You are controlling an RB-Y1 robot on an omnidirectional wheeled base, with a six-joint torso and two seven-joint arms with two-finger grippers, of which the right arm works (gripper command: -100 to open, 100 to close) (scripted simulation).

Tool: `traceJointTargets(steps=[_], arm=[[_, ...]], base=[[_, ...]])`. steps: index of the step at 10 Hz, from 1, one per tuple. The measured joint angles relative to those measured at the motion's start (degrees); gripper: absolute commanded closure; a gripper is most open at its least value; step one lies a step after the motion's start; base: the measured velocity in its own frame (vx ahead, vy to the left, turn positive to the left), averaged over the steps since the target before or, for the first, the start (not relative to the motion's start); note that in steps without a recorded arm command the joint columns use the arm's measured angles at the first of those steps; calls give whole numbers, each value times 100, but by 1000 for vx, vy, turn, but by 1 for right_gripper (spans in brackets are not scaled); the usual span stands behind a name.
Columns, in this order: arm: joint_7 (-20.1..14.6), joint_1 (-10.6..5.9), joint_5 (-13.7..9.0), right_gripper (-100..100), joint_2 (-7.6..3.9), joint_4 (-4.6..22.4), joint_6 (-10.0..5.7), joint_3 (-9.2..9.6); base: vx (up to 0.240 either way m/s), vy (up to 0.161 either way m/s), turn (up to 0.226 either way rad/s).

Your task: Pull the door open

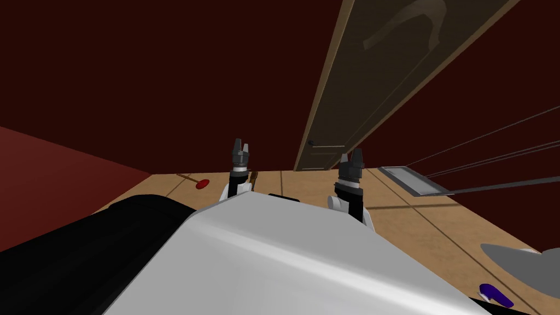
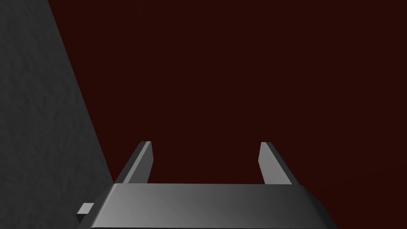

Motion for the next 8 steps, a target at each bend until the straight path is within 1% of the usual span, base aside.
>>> traceJointTargets(steps=[1, 3, 4, 5, 6, 7, 8], arm=[[-31, -16, -15, -100, -25, 120, -39, -6], [-108, -143, -62, -100, -114, 489, -101, -24], [-166, -212, -96, -100, -178, 670, -136, -37], [-192, -225, -104, -100, -193, 807, -172, -29], [-227, -294, -128, -100, -238, 1008, -209, -39], [-284, -296, -160, -100, -296, 1184, -283, -37], [-333, -379, -188, -100, -351, 1338, -285, -68]], base=[[52, -20, 74], [77, -45, 136], [68, -34, 39], [67, -14, 82], [74, -30, 163], [48, -34, 44], [52, -42, 64]])
